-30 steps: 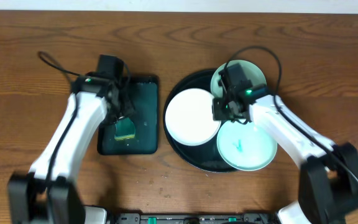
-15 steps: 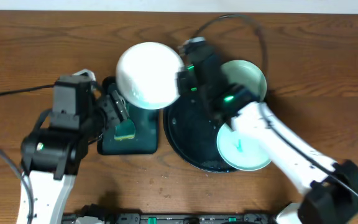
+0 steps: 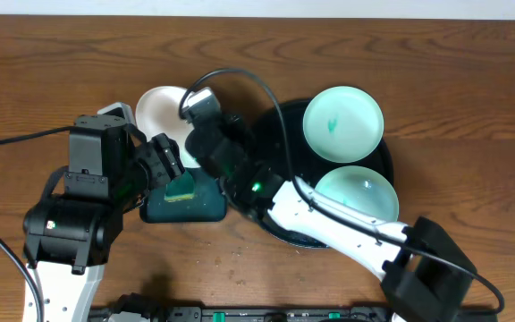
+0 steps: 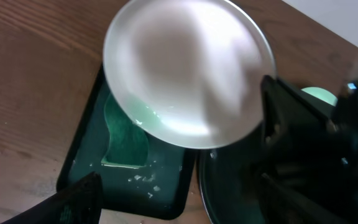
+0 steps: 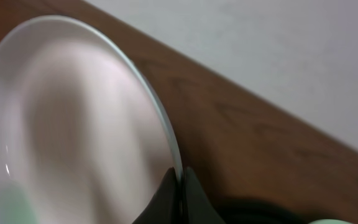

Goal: Clean dirty plates on tray and stack at the side
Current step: 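Lift the white plate with the right gripper and tilt it over the tray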

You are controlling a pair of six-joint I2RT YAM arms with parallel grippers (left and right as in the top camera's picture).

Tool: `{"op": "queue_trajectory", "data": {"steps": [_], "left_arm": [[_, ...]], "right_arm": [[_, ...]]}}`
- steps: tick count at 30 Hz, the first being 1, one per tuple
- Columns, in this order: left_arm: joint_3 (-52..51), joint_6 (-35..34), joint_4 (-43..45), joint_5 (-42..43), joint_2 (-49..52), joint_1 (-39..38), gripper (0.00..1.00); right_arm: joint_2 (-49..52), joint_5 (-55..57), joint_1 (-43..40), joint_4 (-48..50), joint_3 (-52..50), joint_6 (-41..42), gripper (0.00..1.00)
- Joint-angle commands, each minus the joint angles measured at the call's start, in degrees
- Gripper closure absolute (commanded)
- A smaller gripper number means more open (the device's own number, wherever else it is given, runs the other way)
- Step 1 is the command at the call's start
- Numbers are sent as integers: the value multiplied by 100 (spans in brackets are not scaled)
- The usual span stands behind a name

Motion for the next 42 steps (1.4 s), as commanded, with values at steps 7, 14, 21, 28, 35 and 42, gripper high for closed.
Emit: {"op": "queue_trajectory", "data": {"steps": [7,14,21,28,35,42], "left_arm": [[146,57,-15,11,28,24,20],[146,55,-15,11,28,24,20],[146,57,-15,11,28,24,20],[146,55,-15,11,28,24,20],[146,57,-15,11,28,24,20],[146,57,-15,11,28,24,20]], "right_arm": [[-638,1134,175,105,72,-741,99],[-988,1130,219,409,72,-1526,99],[-1001,1154,291,424,72,-1821,99],[-1001,1147,289,433,72,-1952,99],[-1001,992,295,450,72,-2645,99],[-999,953,348,472,72,-2675,99]]}}
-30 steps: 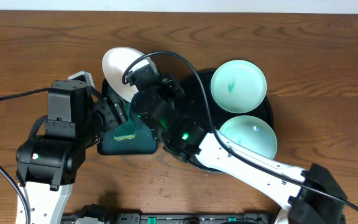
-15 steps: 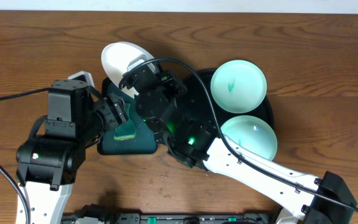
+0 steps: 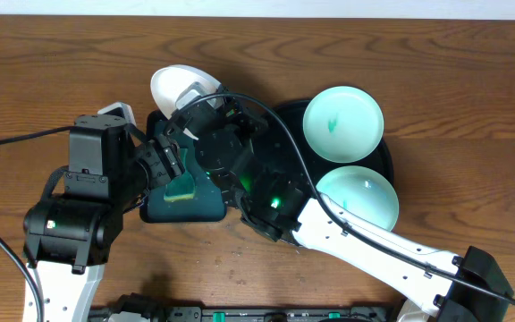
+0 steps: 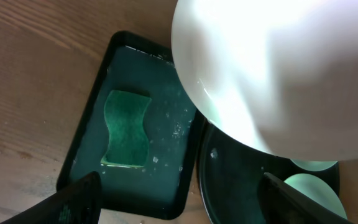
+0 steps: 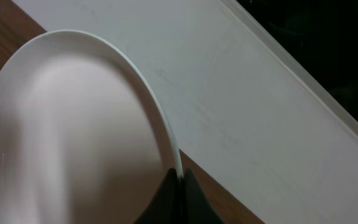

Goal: Clean dirty plates on tray and stack at the side
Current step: 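Lift the white plate with the right gripper and tilt it over the tray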

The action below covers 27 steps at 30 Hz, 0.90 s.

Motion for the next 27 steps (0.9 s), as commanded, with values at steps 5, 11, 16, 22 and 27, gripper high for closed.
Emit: {"op": "queue_trajectory", "data": {"steps": [5,11,16,22,27], "left_arm": [[146,57,-13,11,24,24,20],[146,57,-13,11,24,24,20],[146,57,-13,11,24,24,20],[146,57,-13,11,24,24,20],[146,57,-13,11,24,24,20]], "right_arm": [[-61,76,105,114,72,-164,99],[-61,153,133,162,72,-258,99],[-61,170,149,195,72,-258,99],[-61,219,-17,262,72,131,99],[20,-9,-769,-684,70,2997,99]]}}
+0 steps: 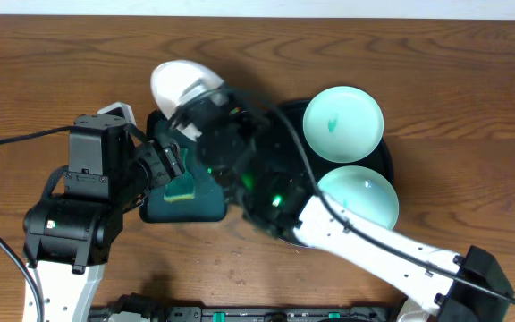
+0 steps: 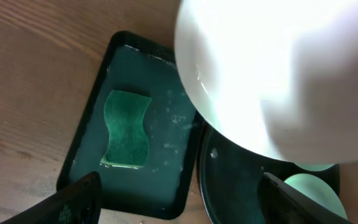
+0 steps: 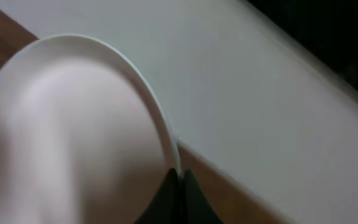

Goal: Clean dirty plates on tray and stack at the side
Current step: 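Lift the white plate with the right gripper and tilt it over the tray, then carry the white plate with the right gripper to the table's right side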

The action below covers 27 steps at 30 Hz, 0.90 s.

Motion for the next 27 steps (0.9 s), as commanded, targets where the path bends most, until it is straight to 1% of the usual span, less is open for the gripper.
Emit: {"op": "queue_trajectory", "data": {"steps": [1,3,5,8,11,14,19,23,27], "left_arm": [[146,57,-15,11,24,26,20],[146,57,-15,11,24,26,20],[146,57,-15,11,24,26,20],[146,57,-15,11,24,26,19],[146,57,-15,11,24,26,20],[146,57,-15,11,24,26,20],[146,57,-15,11,24,26,20],[146,57,-15,11,24,26,20],[146,57,-15,11,24,26,20]], "right_arm": [[46,-404,-702,-702,50,2758,99],[83,-1589,-1189,-1392,50,3884,99],[85,-2739,-1652,-1746,50,4415,99],[-59,-4433,-2337,-1910,50,4494,99],[-415,-5333,-3003,-2133,50,4489,99],[-905,-5274,-3661,-2732,50,4483,99],[-1532,-4413,-5082,-4028,50,4533,99],[-1530,-3853,-6365,-4990,39,4990,99],[-1204,-3856,-7578,-5403,-31,4986,99]]}}
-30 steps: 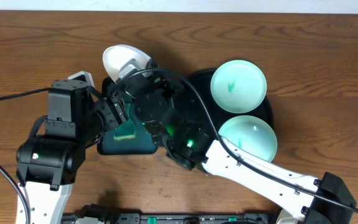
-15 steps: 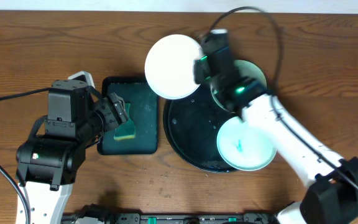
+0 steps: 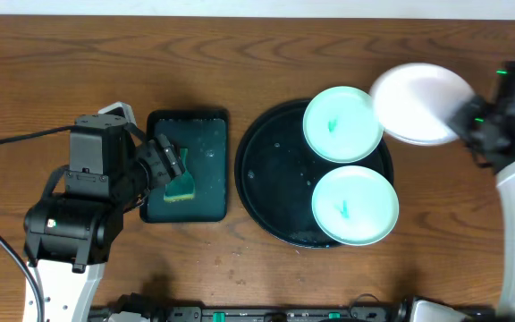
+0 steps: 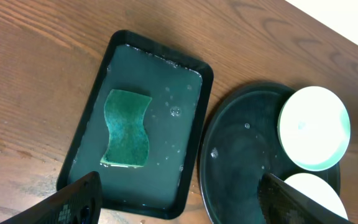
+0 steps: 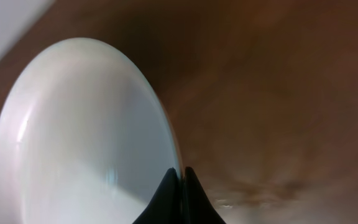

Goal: Clean dirty plates on tray and stack at the side
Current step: 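Carry the white plate with the right gripper to the table's right side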

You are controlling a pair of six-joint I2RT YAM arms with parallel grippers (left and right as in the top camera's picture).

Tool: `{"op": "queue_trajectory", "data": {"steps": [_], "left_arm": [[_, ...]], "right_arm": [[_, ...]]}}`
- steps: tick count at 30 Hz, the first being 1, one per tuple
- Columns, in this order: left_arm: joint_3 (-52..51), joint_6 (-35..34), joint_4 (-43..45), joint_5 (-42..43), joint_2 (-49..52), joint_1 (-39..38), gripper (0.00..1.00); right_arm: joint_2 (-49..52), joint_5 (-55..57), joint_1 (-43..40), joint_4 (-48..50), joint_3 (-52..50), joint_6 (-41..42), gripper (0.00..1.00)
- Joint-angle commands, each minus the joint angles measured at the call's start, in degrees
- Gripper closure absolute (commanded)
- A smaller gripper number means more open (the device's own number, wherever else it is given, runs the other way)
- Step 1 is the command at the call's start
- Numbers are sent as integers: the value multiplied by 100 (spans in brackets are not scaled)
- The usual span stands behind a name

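My right gripper (image 3: 461,116) is shut on the rim of a white plate (image 3: 421,103), held over the wood just right of the round black tray (image 3: 275,179). In the right wrist view its fingers (image 5: 180,180) pinch the white plate's (image 5: 79,137) edge. Two mint-green plates sit on the tray, one at the back (image 3: 343,123) and one in front (image 3: 355,205), each with a green smear. My left gripper (image 4: 179,186) hangs open above the dark basin (image 4: 160,56) of water, where a green sponge (image 4: 127,127) lies.
The basin (image 3: 213,121) stands left of the round tray, a narrow strip of wood between them. The round tray's left half holds only water drops. Bare wooden tabletop (image 3: 454,224) lies right of the tray and along the back. My left arm (image 3: 79,206) fills the front left.
My right gripper, which held the white plate over the back of the basin at the left, now holds it beyond the round tray's right edge. The left arm has not moved.
The white plate was first held tilted over the basin, close to my open left gripper and the sponge. At the two later moments it was tipped up at the basin's back edge. Now it is at the right side, still in my right gripper.
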Motion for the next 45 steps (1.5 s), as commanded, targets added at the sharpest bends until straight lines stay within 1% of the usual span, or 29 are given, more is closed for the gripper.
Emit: {"op": "queue_trajectory", "data": {"steps": [1,4,6,10,13,17,21,22,24,26,28,30,32,34,38,41,45], "left_arm": [[146,57,-11,11,2,24,19],[146,57,-11,11,2,24,20],[146,57,-11,11,2,24,20],[146,57,-11,11,2,24,20],[146,57,-11,11,2,24,19],[146,57,-11,11,2,24,20],[146,55,-11,11,2,24,20],[146,57,-11,11,2,24,19],[146,57,-11,11,2,24,19],[146,57,-11,11,2,24,20],[146,57,-11,11,2,24,20],[146,57,-11,11,2,24,19],[146,57,-11,11,2,24,20],[146,57,-11,11,2,24,19],[146,55,-11,11,2,24,20],[146,57,-11,11,2,24,20],[146,57,-11,11,2,24,19]], "right_arm": [[367,184,-772,-162,-103,201,99],[782,184,-1187,-334,-153,199,99],[1086,153,-1316,-446,-195,199,99],[1683,-140,-1272,-455,-365,70,99],[1991,-184,-1123,-240,-610,68,99],[2210,-151,-1073,4,-852,72,99],[2247,-164,-1180,22,-896,28,99],[2229,-223,-1185,0,-894,-74,96],[2155,-415,-1180,-9,-890,-402,69],[2002,-710,-1169,-7,-874,-669,59],[1738,-1051,-1117,28,-872,-935,57],[1401,-1526,-1008,74,-872,-1342,56],[1016,-2024,-787,-26,-874,-1784,57],[728,-2227,-494,-208,-881,-2081,57],[496,-1965,212,-527,-960,-2218,51],[525,-1550,717,-525,-1250,-2199,50],[605,-704,1167,-46,-2009,-1665,46]]}}
